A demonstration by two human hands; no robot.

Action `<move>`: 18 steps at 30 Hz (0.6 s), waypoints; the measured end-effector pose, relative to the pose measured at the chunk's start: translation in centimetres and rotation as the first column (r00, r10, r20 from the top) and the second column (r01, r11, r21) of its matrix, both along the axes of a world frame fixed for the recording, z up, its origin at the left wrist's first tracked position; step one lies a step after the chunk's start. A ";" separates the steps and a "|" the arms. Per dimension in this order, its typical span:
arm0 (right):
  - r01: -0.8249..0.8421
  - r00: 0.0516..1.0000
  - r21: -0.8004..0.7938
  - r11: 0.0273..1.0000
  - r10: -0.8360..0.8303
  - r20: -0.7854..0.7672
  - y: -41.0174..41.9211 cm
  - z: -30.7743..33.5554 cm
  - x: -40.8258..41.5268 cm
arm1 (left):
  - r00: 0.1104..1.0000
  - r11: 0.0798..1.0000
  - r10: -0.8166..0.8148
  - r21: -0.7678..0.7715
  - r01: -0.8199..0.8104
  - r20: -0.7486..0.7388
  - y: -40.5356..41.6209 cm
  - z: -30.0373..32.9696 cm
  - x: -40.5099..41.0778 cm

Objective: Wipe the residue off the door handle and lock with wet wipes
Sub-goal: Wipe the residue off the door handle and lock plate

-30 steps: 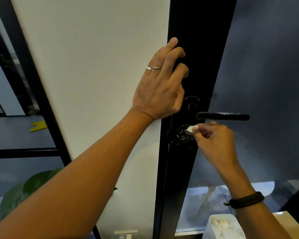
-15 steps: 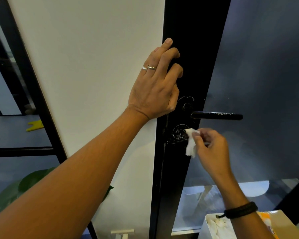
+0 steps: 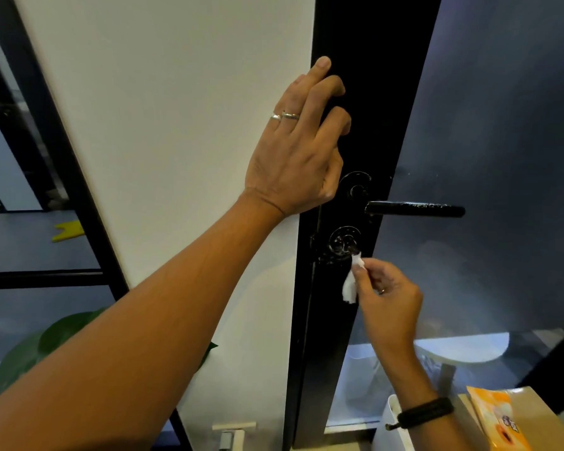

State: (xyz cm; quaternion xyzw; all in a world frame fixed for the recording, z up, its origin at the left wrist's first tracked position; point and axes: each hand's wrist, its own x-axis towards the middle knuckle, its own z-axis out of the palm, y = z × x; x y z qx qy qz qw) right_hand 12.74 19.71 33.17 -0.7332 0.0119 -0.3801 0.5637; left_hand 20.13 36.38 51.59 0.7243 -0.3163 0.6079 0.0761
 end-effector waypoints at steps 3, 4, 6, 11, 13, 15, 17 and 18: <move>-0.003 1.000 0.230 0.973 -0.002 0.020 3.7 0.2 0.3 | 1.000 1.000 -0.004 0.006 0.004 0.002 0.1 0.0 0.0; 0.002 1.000 0.327 0.945 -0.011 0.027 5.0 0.5 0.6 | 1.000 1.000 -0.007 0.004 0.007 0.001 0.1 0.0 0.0; 0.027 0.999 0.528 0.849 -0.046 0.023 7.1 1.3 1.5 | 1.000 1.000 -0.014 0.004 0.014 0.000 0.1 0.0 0.0; 0.093 0.992 0.782 0.617 -0.126 -0.018 9.3 2.7 3.3 | 0.999 0.999 -0.035 0.008 0.035 0.011 0.0 -0.1 0.1; 0.119 0.989 0.786 0.606 -0.143 -0.040 9.2 2.7 3.7 | 0.999 0.999 -0.046 0.007 0.046 0.016 0.0 0.0 0.2; 0.145 0.986 0.756 0.639 -0.161 -0.053 8.9 2.3 3.7 | 0.998 0.998 -0.059 0.006 0.059 0.015 0.0 0.1 0.2; 0.155 0.984 0.729 0.666 -0.171 -0.053 8.4 1.6 3.6 | 0.998 0.998 -0.065 0.006 0.064 0.017 0.0 0.1 0.2; 0.151 0.984 0.722 0.675 -0.172 -0.045 8.2 1.3 3.4 | 0.998 0.998 -0.068 0.007 0.068 0.019 0.0 0.0 0.2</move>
